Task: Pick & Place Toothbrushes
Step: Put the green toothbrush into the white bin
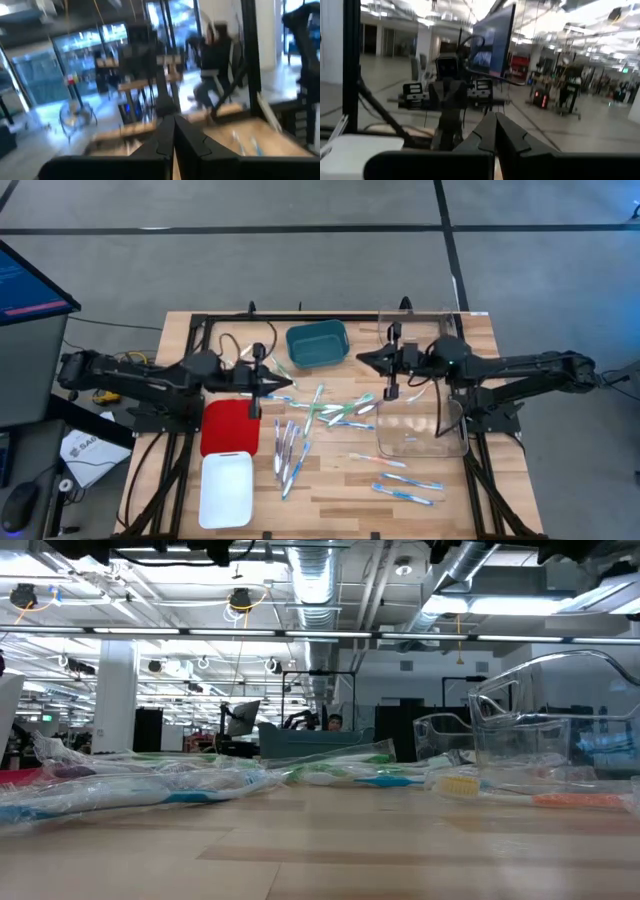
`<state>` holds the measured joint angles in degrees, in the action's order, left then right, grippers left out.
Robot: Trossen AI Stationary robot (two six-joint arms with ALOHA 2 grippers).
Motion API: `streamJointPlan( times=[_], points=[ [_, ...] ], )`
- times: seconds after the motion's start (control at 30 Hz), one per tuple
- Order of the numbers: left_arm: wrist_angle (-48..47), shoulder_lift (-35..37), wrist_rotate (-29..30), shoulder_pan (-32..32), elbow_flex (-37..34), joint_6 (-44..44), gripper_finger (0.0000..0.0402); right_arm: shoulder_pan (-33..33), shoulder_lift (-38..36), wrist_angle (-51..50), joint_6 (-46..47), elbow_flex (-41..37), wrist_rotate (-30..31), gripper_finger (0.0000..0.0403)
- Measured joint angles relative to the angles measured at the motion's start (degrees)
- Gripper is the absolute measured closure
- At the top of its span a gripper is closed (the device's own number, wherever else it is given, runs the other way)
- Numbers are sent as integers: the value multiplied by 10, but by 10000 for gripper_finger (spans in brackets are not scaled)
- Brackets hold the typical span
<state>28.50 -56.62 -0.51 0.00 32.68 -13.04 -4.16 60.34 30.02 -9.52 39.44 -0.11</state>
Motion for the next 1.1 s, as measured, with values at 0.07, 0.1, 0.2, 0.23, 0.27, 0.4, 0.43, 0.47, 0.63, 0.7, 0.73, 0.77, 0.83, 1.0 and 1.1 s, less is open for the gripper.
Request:
streamJointPlan(
  times=[0.07,0.1,0.2,0.23,0.27,0.4,0.43,0.47,0.63,0.7,0.73,0.77,0.83,1.0,1.1],
  points=[
    [-48,-11,-1,15,22,9,400,-1,0,-30,9,8,1,403],
    [-79,-17,-1,23,33,15,400,-4,0,-47,14,14,1,403],
    [-161,-51,-22,42,65,28,400,-9,0,-85,27,30,1,403],
    [-180,-65,-31,44,73,28,400,-9,0,-95,30,32,2,403],
    [-196,-80,-40,46,83,26,400,-9,0,-99,31,34,2,403],
    [-247,-145,-62,40,116,-7,400,-8,0,-100,31,34,3,403],
    [-261,-162,-65,36,126,-20,400,-8,0,-100,31,34,3,403],
    [-275,-178,-65,32,136,-35,400,-9,0,-98,31,34,4,403],
    [-321,-245,-47,3,180,-80,400,1,-1,-90,45,34,4,403],
    [-326,-259,-4,-13,183,-116,400,9,-1,-82,55,34,3,403],
    [-323,-263,22,-21,184,-140,400,15,-1,-80,56,34,2,403],
    [-325,-264,49,-31,184,-153,400,21,-3,-81,56,34,2,403],
    [-307,-263,93,-47,184,-156,400,31,-8,-80,56,34,1,403],
    [-268,-236,122,-81,184,-147,400,69,-34,-83,55,34,1,403],
    [-252,-219,122,-101,184,-126,400,98,-51,-99,53,34,1,403]
  ],
)
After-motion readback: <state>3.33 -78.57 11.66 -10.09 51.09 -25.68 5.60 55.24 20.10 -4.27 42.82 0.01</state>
